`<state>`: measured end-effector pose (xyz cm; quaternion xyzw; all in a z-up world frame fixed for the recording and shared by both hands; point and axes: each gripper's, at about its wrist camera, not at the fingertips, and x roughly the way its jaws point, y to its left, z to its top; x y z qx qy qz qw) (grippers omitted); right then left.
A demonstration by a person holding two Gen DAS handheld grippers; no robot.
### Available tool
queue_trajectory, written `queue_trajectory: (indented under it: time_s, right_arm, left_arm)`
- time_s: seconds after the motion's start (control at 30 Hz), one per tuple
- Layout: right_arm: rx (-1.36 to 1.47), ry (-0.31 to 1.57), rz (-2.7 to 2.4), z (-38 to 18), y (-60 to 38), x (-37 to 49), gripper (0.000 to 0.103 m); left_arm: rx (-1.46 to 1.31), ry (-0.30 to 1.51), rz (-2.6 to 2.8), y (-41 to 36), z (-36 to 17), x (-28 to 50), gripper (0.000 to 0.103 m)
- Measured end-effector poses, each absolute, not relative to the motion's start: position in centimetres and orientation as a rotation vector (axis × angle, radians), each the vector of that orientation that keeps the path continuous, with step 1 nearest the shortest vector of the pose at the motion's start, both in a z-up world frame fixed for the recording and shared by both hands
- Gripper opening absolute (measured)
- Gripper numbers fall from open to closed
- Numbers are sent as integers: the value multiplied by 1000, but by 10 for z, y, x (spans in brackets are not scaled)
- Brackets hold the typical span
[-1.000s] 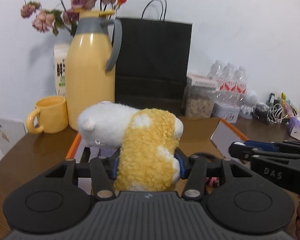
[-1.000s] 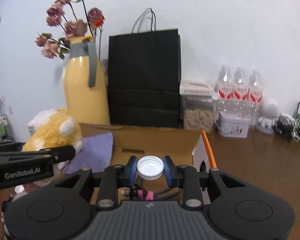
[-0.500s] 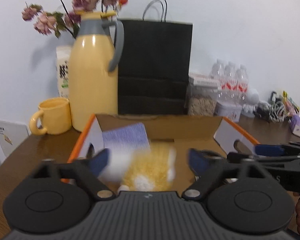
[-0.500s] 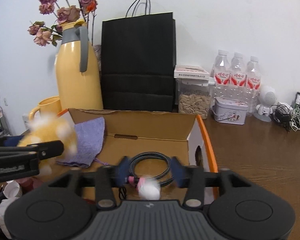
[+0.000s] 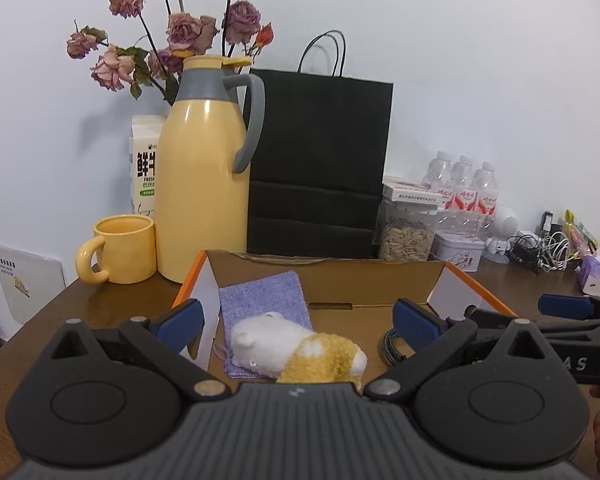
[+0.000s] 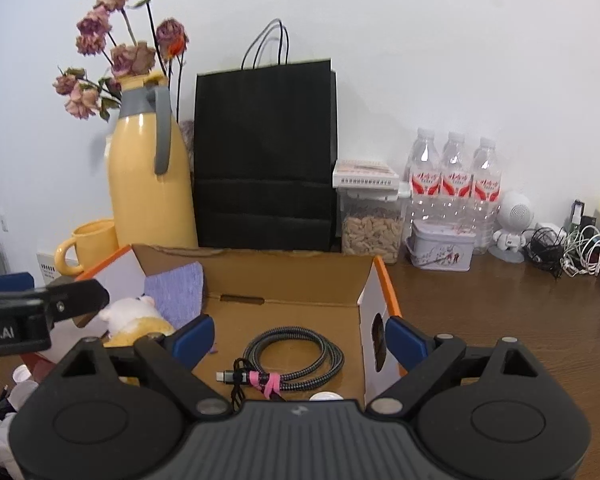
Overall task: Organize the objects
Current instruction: 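Lower the plush toy and the cable into the box while opening both tools, then move both tools back over the table toward the white wipes container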
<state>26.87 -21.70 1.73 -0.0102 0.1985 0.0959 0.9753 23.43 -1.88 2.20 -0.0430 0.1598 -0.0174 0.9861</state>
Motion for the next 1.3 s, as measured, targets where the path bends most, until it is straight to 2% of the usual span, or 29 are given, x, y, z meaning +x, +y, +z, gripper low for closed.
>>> queue_trajectory:
  time_s: [0.13, 0.43, 0.93, 1.3]
  right_arm:
    - [-21, 360, 203, 23, -220, 252, 99]
    - [-64, 319, 241, 27, -214, 204, 103]
    - [-76, 412, 275, 3, -209, 112, 103]
    - [-44, 509, 273, -24, -207, 77, 103]
  left_arm:
    - [-93, 295, -41, -16, 24, 222, 103]
    - [-89, 307, -53, -9, 30, 182, 103]
    - [-79, 392, -33, 17, 12, 103, 103]
    - [-113, 476, -43, 33, -12, 68, 103]
